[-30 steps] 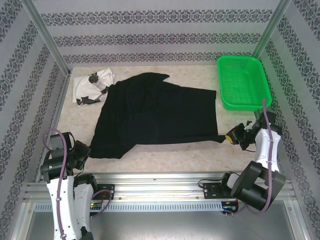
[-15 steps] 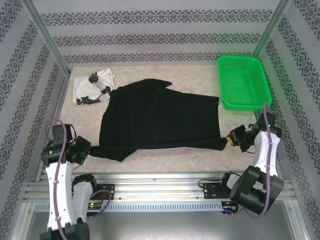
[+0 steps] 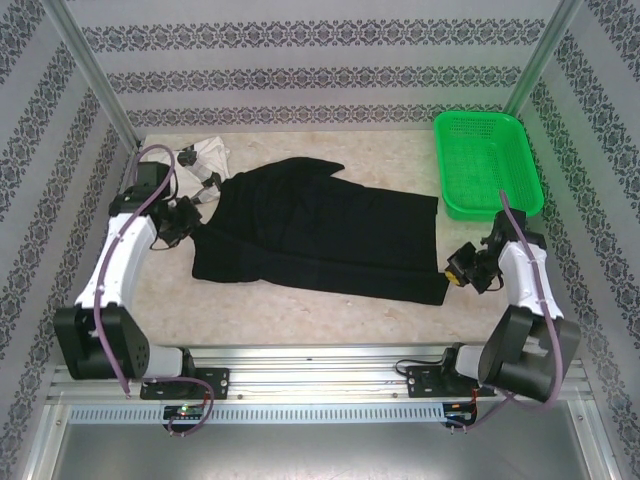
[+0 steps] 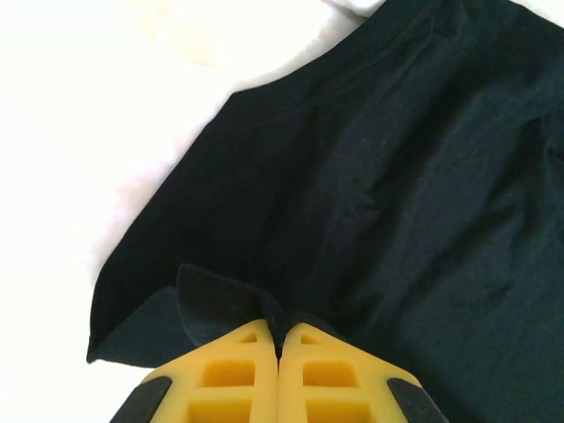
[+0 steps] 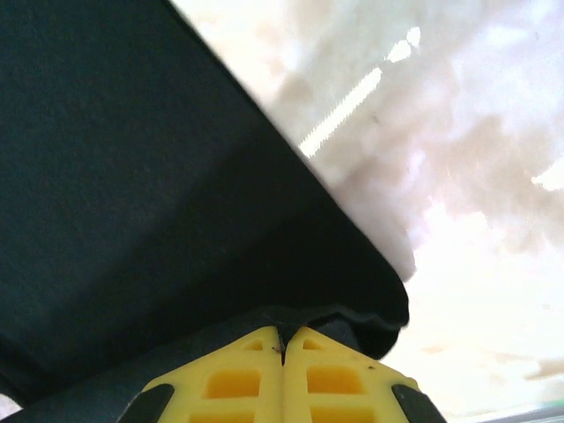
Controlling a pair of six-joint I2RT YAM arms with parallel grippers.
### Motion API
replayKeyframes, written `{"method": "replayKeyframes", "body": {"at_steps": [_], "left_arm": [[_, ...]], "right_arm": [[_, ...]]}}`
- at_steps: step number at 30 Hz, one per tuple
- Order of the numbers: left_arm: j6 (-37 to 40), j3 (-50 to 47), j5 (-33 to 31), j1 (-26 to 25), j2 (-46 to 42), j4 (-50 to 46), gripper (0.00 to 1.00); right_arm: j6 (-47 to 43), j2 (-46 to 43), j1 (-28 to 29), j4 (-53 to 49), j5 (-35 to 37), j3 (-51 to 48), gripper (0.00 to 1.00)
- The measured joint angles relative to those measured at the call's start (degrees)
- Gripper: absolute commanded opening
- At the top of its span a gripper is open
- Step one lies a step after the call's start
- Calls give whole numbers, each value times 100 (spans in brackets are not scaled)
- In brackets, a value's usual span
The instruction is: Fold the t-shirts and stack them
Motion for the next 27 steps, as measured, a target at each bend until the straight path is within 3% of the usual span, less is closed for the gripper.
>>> {"method": "replayKeyframes", "body": {"at_steps": [17, 27], "left_arm": [[619, 999, -72, -243, 1521, 214, 0], [708, 1128, -68, -186, 1554, 219, 0]], "right_arm": [[-321, 955, 188, 374, 63, 439, 0], [-334, 1126, 411, 455, 57, 566, 0]]}}
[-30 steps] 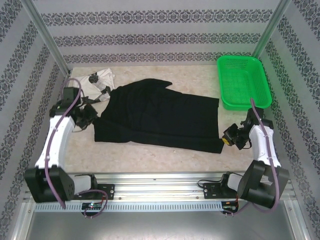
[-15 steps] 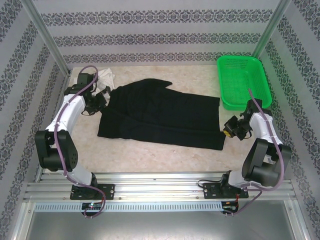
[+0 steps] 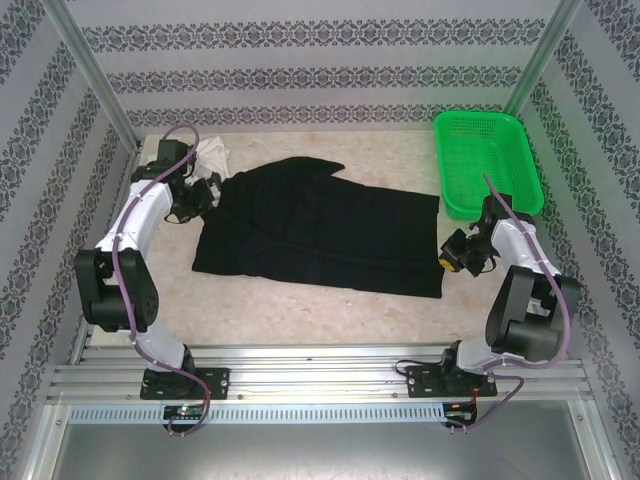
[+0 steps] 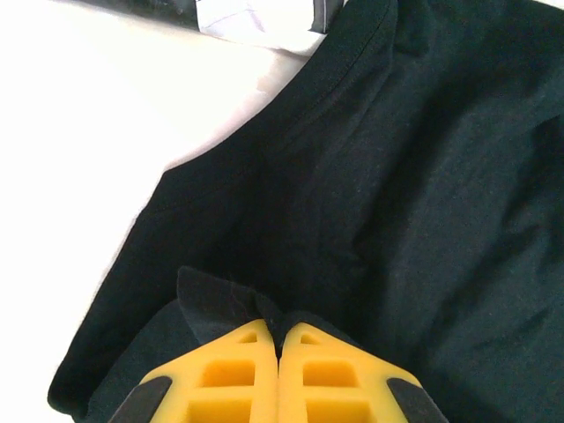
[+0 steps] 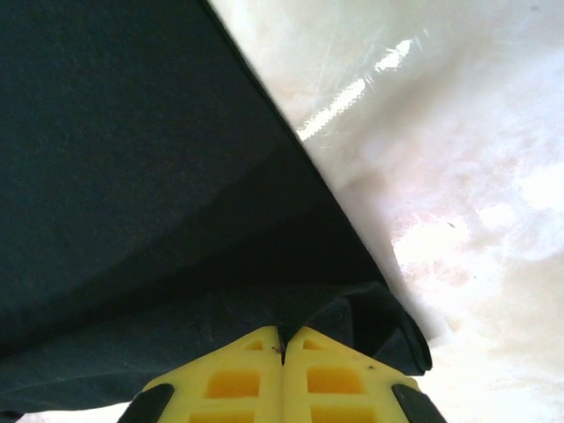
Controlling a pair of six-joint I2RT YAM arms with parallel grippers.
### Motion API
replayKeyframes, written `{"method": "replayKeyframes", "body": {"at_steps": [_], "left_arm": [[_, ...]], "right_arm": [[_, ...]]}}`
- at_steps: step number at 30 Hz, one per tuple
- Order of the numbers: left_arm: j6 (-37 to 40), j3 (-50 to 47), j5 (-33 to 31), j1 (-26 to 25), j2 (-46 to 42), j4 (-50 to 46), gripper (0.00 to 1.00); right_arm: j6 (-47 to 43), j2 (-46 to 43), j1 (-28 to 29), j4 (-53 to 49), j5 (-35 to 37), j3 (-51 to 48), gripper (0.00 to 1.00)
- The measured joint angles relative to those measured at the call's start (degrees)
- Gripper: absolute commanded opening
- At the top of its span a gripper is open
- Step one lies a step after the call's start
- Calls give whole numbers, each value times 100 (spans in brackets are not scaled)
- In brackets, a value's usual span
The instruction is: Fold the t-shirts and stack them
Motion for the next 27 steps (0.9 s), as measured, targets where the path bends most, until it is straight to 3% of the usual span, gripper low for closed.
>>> {"method": "replayKeyframes", "body": {"at_steps": [12, 20, 21, 23, 24, 27], "left_arm": [[-2, -39, 17, 146, -72, 24, 0], [-4, 208, 22, 184, 413, 157, 0], [-7, 219, 42, 184, 492, 208, 5], [-22, 258, 109, 181, 680, 337, 43], [-35, 291, 153, 181, 756, 389, 55], [-109, 474, 203, 188, 870, 476, 82]], "right_arm": [[2, 516, 122, 111, -15, 280, 2], [7, 1014, 289, 208, 2, 595, 4], [4, 1064, 289, 210, 9, 640, 8], [22, 1174, 289, 216, 35, 778, 24], [42, 1224, 289, 221, 52, 852, 29], [39, 1294, 291, 284, 94, 1073, 51]]}}
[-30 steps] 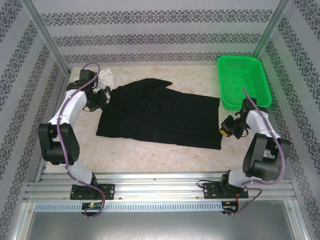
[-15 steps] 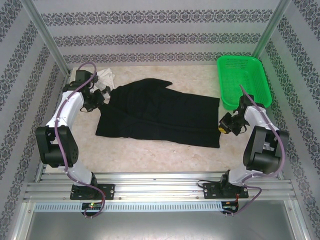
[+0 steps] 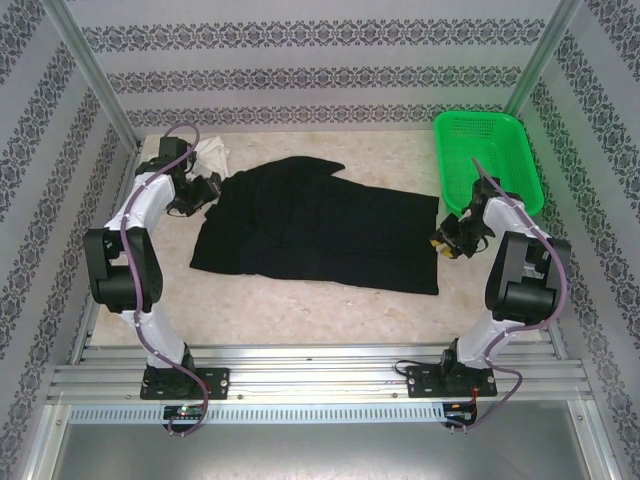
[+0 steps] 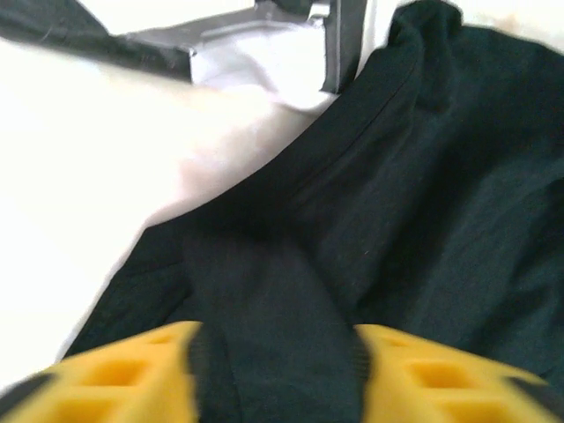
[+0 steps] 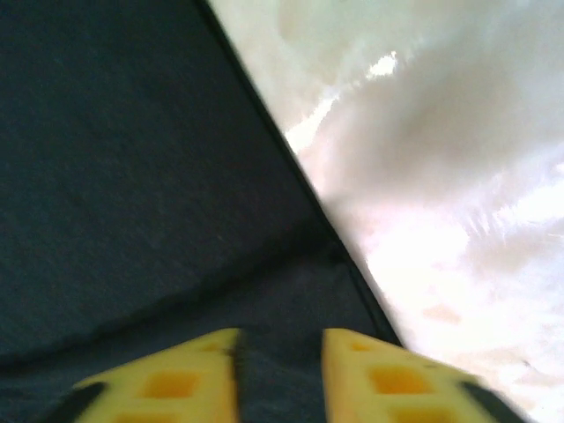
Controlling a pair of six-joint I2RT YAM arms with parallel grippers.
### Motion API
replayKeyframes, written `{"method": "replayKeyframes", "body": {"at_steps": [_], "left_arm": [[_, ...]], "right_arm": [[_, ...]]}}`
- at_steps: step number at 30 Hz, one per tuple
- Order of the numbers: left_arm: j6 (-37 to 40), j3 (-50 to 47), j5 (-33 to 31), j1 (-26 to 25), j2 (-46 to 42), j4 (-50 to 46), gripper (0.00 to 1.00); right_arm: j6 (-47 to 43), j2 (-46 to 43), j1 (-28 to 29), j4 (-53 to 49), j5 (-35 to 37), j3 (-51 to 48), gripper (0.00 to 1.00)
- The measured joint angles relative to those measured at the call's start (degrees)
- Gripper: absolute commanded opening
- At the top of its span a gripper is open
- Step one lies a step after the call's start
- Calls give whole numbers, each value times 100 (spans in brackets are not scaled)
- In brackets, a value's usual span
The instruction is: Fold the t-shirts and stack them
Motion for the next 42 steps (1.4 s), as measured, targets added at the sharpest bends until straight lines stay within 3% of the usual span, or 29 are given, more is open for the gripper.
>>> {"method": "replayKeyframes", "body": {"at_steps": [1, 2, 4, 7, 11, 14, 19, 28, 34, 39, 42], "left_arm": [[-52, 81, 37, 4, -24, 2, 100], [-107, 142, 72, 11, -109, 7, 100], [-221, 136, 118, 33, -448, -46, 100], [-317, -142, 136, 59, -1355, -254, 98], [-463, -1340, 76, 138, -2872, -675, 90], [-592, -2402, 90, 407, -3377, -866, 83], [-815, -3414, 186, 605, -2938, -640, 72], [-1176, -4009, 219, 675, -2361, 876, 57], [-1263, -4144, 203, 745, -1917, 1707, 35], [-1237, -4079, 293, 745, -1537, 2162, 7], [-1137, -4002, 291, 772, -1537, 2175, 3]], "right_arm": [[-15, -33, 9, 2, 13, 61, 58], [-50, -96, 11, -2, 20, 107, 64], [-142, -393, 24, -85, 50, 138, 72], [-238, -1266, 37, -393, 81, 109, 74], [-229, -2656, 37, -695, -111, -446, 74], [-120, -3239, 46, -879, -245, -1327, 72], [-57, -2872, 46, -918, -330, -2184, 69], [9, -1937, 46, -118, -302, -2315, 65], [131, -1589, 46, 293, -197, -2435, 61], [269, -1423, 48, 623, -170, -2433, 51], [356, -1152, 83, 732, -179, -2393, 36]]}}
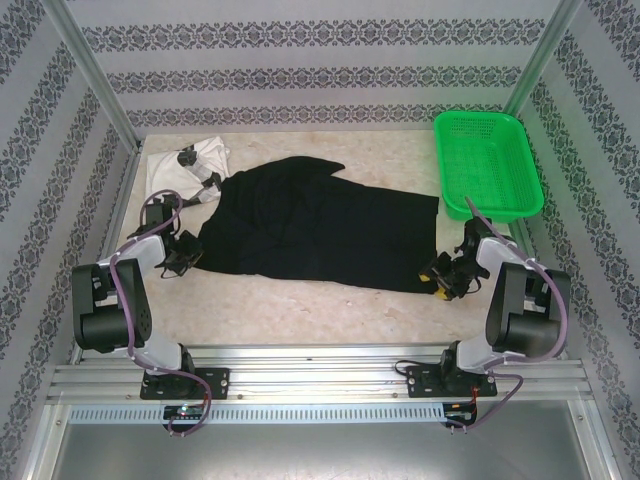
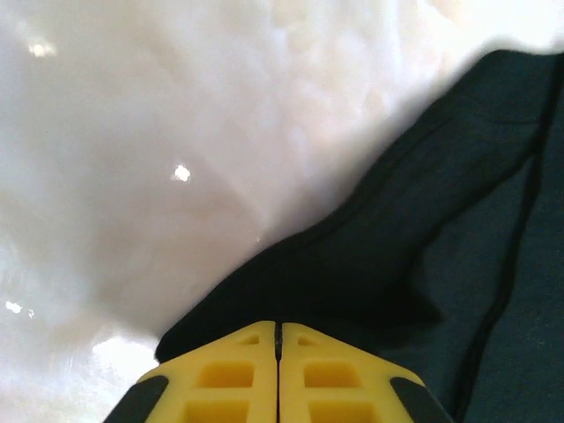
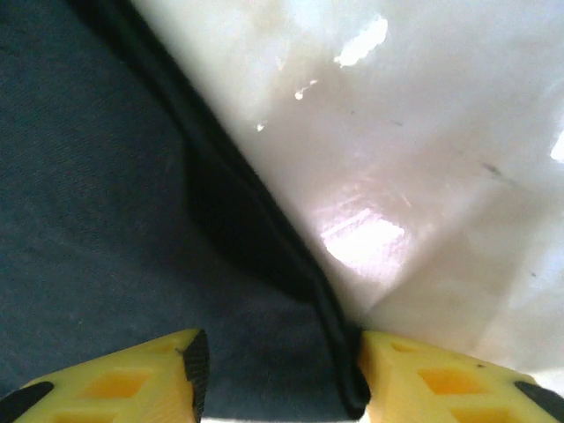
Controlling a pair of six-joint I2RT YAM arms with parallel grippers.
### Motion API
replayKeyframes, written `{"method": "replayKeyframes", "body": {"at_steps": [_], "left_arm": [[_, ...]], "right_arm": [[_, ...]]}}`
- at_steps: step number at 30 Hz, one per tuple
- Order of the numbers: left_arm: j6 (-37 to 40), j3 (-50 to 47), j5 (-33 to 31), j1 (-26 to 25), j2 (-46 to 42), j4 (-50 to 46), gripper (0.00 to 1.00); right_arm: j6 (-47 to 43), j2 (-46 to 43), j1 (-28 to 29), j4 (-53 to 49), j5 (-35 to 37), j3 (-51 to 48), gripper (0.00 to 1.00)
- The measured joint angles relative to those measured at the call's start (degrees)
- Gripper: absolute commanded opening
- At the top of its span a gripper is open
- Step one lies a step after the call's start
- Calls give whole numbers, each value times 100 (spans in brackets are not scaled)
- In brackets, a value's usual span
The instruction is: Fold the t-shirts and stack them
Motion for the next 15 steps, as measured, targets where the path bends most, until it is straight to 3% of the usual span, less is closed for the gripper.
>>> {"method": "replayKeyframes", "body": {"at_steps": [5, 12, 15], "left_arm": [[177, 0, -52, 308, -289, -186, 0], [385, -256, -221, 1043, -1502, -732, 1], [339, -577, -42, 1088, -1753, -748, 17]], "right_arm": [[101, 146, 76, 33, 92, 76, 2], [83, -321, 76, -356, 693, 140, 0], [79, -715, 76, -463, 839, 17, 0]]}}
